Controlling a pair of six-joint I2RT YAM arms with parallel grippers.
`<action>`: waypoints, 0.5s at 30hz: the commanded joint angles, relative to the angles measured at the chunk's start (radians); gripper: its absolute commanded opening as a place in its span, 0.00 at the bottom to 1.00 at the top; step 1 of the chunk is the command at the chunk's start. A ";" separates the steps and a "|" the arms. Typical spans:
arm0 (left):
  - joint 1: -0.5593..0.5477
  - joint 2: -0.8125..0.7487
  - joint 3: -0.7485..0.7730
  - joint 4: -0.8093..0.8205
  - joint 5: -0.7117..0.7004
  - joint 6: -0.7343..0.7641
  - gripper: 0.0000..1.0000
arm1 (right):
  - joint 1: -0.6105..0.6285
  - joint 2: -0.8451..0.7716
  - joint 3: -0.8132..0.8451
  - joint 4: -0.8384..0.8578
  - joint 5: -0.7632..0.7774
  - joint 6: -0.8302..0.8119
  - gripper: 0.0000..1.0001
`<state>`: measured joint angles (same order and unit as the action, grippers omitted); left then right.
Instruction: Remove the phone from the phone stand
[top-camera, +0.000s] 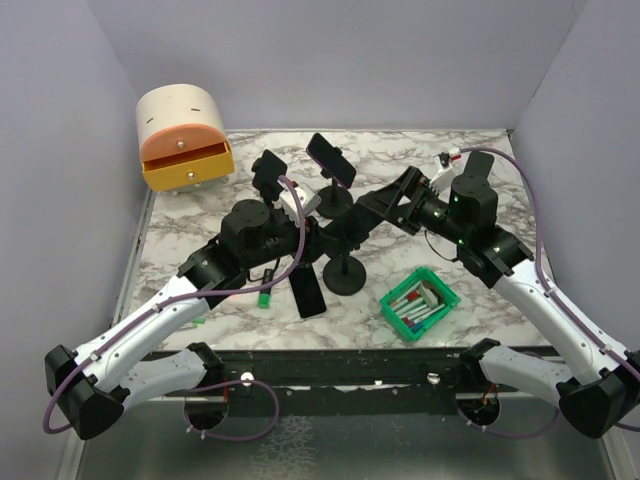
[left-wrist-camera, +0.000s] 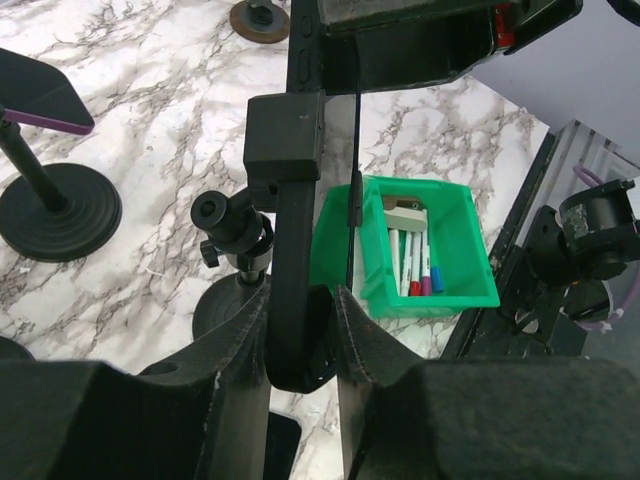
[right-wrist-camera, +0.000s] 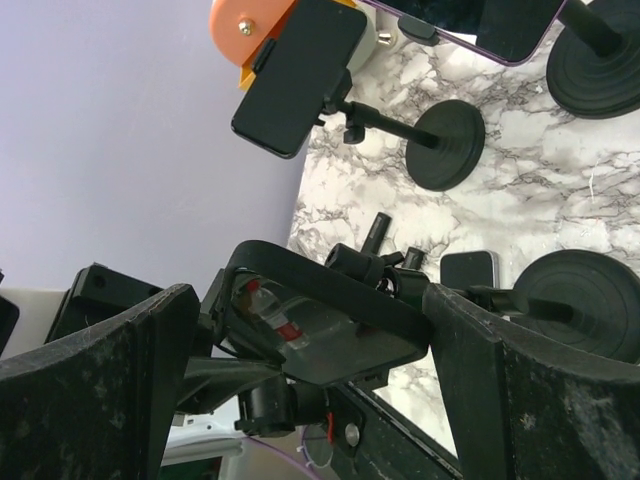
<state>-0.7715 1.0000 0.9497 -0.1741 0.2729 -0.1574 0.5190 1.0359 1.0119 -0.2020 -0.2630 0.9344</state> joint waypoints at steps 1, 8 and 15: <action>0.006 -0.024 -0.039 0.060 0.039 -0.034 0.28 | 0.040 0.016 0.044 0.008 0.074 0.000 0.99; 0.005 -0.029 -0.104 0.152 0.070 -0.088 0.21 | 0.100 0.061 0.126 -0.076 0.183 -0.066 0.91; 0.005 -0.036 -0.181 0.243 0.078 -0.152 0.15 | 0.142 0.094 0.177 -0.140 0.271 -0.139 0.86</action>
<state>-0.7685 0.9741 0.8104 -0.0040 0.3233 -0.2550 0.6357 1.1194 1.1378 -0.3119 -0.0593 0.8474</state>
